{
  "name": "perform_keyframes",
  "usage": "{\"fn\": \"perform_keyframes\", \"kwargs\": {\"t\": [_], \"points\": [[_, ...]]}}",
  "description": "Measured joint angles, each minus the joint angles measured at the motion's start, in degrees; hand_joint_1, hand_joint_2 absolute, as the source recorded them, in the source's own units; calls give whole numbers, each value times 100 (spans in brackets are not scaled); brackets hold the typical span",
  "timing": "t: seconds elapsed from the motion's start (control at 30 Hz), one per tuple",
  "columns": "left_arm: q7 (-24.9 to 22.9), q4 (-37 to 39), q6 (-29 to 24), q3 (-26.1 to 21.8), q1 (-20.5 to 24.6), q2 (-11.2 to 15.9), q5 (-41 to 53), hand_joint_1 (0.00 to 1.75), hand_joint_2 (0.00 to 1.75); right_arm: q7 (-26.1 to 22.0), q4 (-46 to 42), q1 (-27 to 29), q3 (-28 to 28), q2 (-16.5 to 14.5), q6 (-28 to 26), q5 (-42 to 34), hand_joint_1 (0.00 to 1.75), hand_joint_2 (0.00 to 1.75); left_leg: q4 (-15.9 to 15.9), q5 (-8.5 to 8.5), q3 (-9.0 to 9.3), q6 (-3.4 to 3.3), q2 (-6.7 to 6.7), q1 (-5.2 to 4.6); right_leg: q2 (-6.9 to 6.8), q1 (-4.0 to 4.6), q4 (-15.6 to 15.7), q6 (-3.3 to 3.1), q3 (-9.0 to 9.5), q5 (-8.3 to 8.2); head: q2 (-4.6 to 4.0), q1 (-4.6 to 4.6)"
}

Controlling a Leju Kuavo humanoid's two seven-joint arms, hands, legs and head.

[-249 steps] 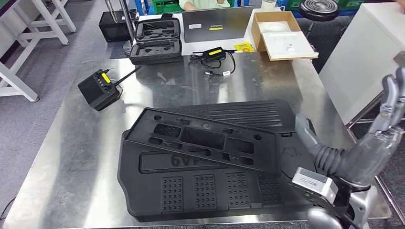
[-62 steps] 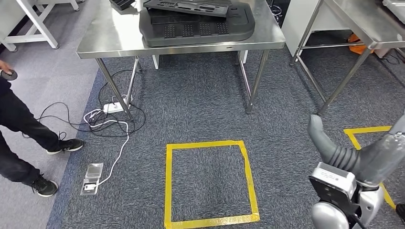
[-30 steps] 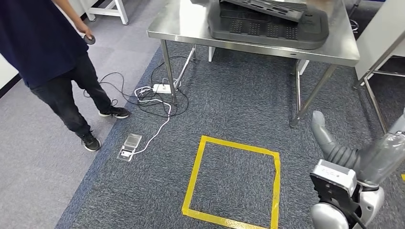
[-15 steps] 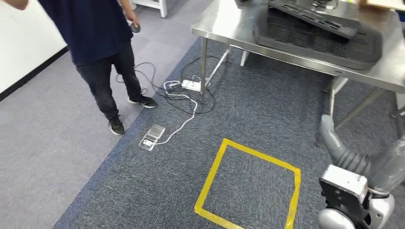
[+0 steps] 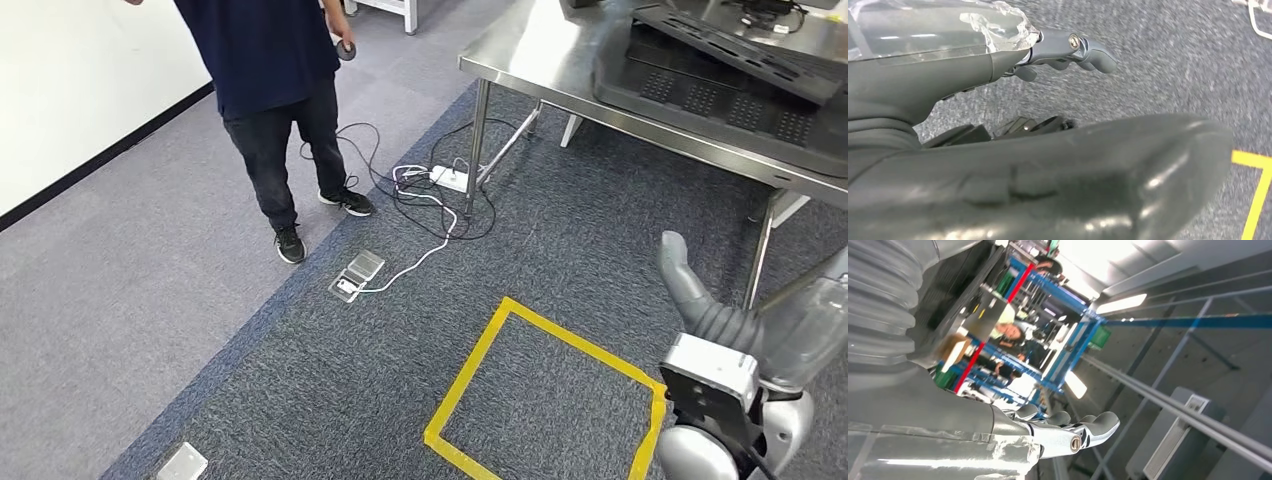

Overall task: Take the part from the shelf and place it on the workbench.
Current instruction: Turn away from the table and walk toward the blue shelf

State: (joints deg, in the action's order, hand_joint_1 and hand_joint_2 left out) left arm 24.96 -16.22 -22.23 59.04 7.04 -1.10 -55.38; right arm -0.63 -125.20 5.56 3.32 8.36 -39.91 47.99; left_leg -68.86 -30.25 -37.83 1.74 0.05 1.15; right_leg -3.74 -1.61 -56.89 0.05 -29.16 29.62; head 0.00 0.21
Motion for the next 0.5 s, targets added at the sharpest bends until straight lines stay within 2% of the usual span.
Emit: {"fn": "perform_keyframes", "kwargs": {"t": [0.07,0.1,0.13,0.2,0.23,0.27,0.33,0.37,0.4,0.43,0.47,0.5], "points": [[0,0,-2,0,11,-1,-1,0,0,4,0,-18,0,13,0,-4,0,175,699,242,352,-30,220,-14,-110,12,-20,63,24,41,0,-37],[0,0,-2,0,17,-2,-2,0,0,1,0,-28,2,17,0,-7,0,175,892,279,436,-68,290,-31,-154,26,-26,100,38,60,0,-37],[0,1,-3,0,19,-3,-4,0,0,-4,0,-38,4,20,0,-9,0,175,968,267,453,-111,317,-50,-199,40,-23,134,53,73,0,-31],[0,2,-13,0,3,-4,-11,0,0,-15,0,-58,8,23,0,-18,0,175,993,279,439,-208,206,-63,-259,33,-3,201,93,92,0,-3],[1,2,-19,0,-4,-4,-14,0,0,-20,0,-65,10,27,0,-24,0,175,1014,293,440,-250,158,-61,-197,20,-36,229,95,140,0,6],[2,2,-23,0,-5,-4,-16,0,0,-25,1,-69,12,35,0,-29,0,175,1035,313,442,-292,110,-57,-78,8,-168,248,47,249,0,21],[4,2,-26,0,13,-4,-17,0,0,-32,2,-68,15,50,0,-36,0,175,1056,336,438,-354,14,-64,208,12,-775,244,-227,615,0,84],[4,2,-26,0,21,-4,-17,0,0,-33,5,-65,15,55,0,-37,0,175,1056,340,432,-372,-42,-78,282,22,-1169,231,-420,794,0,123],[4,2,-26,0,26,-4,-17,0,0,-33,9,-62,15,56,0,-38,0,175,1055,341,430,-383,-105,-93,317,34,-1481,216,-580,889,0,159],[3,3,-26,0,26,-4,-16,0,0,-33,13,-61,15,56,0,-37,0,175,1053,341,431,-387,-174,-108,335,45,-1621,198,-666,870,0,188],[3,3,-26,0,25,-4,-16,0,0,-33,16,-61,15,57,0,-33,0,175,1051,342,436,-389,-247,-120,354,55,-1538,172,-649,737,0,209],[2,4,-26,0,26,-4,-16,0,0,-33,17,-61,15,60,0,-27,0,175,1048,342,445,-389,-321,-128,397,67,-1259,138,-540,521,0,227]]}}
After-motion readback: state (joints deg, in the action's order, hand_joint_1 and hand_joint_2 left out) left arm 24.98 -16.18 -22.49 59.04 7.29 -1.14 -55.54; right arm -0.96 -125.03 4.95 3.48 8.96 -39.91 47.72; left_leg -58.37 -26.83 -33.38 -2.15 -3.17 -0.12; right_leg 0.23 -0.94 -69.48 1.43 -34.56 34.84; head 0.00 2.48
